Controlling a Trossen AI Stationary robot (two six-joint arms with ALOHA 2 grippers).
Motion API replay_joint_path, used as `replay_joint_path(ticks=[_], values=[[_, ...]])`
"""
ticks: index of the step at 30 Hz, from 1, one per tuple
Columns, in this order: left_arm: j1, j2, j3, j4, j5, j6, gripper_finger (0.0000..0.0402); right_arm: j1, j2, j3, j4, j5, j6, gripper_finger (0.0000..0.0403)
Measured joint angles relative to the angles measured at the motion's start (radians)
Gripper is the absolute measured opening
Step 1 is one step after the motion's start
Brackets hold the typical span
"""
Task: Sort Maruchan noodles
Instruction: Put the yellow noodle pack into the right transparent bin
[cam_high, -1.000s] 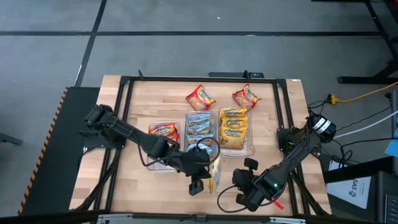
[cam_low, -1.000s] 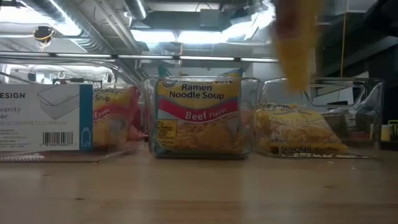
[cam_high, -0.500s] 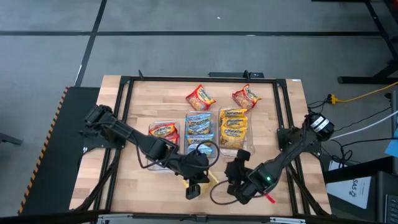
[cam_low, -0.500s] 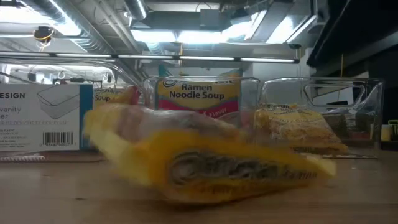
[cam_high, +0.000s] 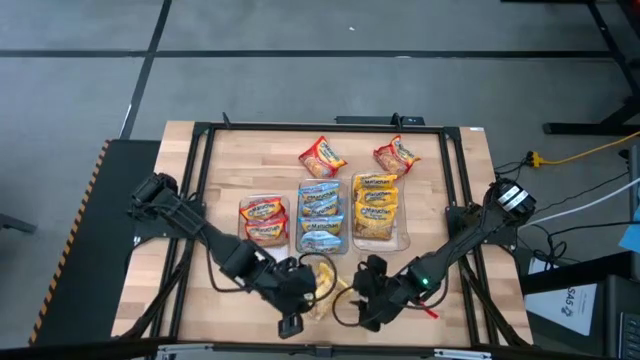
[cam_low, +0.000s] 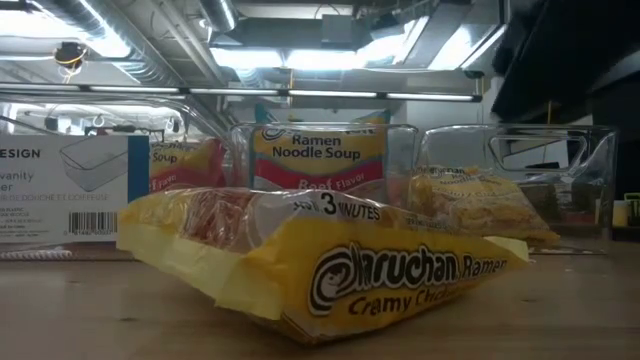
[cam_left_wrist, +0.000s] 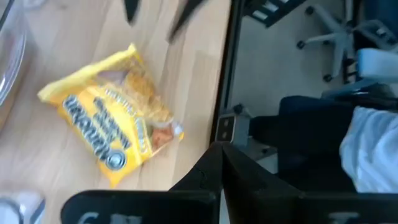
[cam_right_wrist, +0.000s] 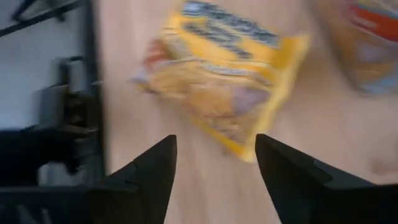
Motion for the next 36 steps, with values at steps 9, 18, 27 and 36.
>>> replay_joint_path(ticks=[9,18,27,36], values=[[-0.128,0.001,0.000,-0.104,-0.129,-0.072,0.0000,-0.056,0.078,-0.085,0.033,0.039,0.217,0.0218],[-0.179,0.002,0.000,-0.111,-0.191,-0.073,0.0000,-0.098,0.162,-0.060,0.186,-0.122,0.216,0.0218],[-0.181,0.002,0.000,-0.116,-0.227,-0.069,0.0000,-0.098,0.163,-0.054,0.138,-0.195,0.216,0.0123],[-0.195,0.002,0.000,-0.207,-0.294,-0.066,0.0000,-0.088,0.163,-0.054,0.127,-0.248,0.215,0.0006]])
